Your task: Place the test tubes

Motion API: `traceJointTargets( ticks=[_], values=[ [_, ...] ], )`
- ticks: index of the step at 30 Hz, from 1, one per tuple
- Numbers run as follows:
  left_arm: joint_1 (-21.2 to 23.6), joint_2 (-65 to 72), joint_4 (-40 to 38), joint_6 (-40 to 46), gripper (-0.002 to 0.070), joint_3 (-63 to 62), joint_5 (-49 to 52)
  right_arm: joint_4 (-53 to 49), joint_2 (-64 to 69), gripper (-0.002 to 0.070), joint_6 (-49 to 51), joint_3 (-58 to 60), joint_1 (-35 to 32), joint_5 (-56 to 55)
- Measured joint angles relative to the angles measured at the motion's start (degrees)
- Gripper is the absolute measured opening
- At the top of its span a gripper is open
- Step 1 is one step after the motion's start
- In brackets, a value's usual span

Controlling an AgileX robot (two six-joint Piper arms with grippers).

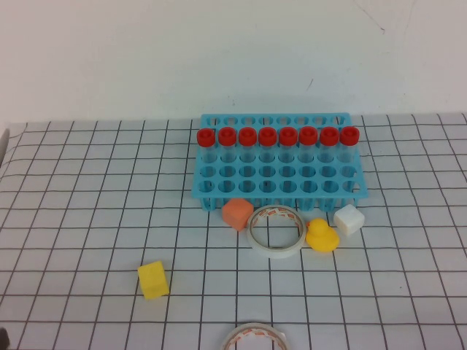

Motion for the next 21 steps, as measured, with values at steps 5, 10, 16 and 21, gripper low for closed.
traceJointTargets(
  ticks=[5,10,16,21],
  values=[
    [7.7,-3.1,-10.4,14.5,-0.0001,3.0,-0.9,0.0,0.0,-0.0001,0.0,0.0,0.0,0.1],
    [21.9,-4.6,-17.5,22.8,-0.0001,7.6,-8.0,0.1,0.0,-0.0001,0.0,-0.1,0.0,0.3],
    [35.1,-4.7,-25.1,28.5,-0.0001,11.5,-11.5,0.1,0.0,-0.0001,0.0,-0.1,0.0,0.4],
    [37.5,-4.7,-27.1,31.8,-0.0001,15.9,-18.0,0.1,0.0,-0.0001,0.0,-0.1,0.0,0.4]
  ],
)
